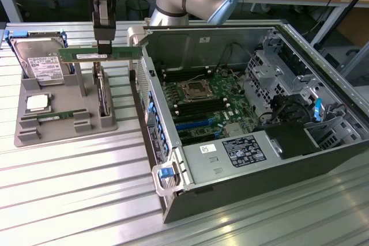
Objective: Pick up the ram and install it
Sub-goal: 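Pick up the ram and move it above insertion slot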
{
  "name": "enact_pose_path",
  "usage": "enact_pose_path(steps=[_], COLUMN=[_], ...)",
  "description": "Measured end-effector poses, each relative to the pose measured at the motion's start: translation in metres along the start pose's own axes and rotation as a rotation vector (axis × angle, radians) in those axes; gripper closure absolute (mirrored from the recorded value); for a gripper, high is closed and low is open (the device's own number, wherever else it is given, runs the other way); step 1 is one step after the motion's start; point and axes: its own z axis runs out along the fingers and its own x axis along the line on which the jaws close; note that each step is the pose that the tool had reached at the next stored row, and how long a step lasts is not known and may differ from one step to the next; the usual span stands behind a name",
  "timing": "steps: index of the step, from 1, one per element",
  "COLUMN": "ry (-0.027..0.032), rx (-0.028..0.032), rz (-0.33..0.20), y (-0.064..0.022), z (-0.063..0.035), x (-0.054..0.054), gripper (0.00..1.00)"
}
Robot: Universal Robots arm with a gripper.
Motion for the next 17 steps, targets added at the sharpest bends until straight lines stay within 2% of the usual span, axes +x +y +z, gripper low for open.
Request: enact_pose_path(steps=[7,12,17], ry=[0.0,0.0,0.0], rx=[0.0,0.0,-0.0001], rz=[0.0,0.0,0.0], y=[-0.0116,-0.0231,-0.0299], z=[0.0,-0.0001,-0.0001], x=[0.0,-0.001,-0.001], gripper=[0.87,0.87,0.87])
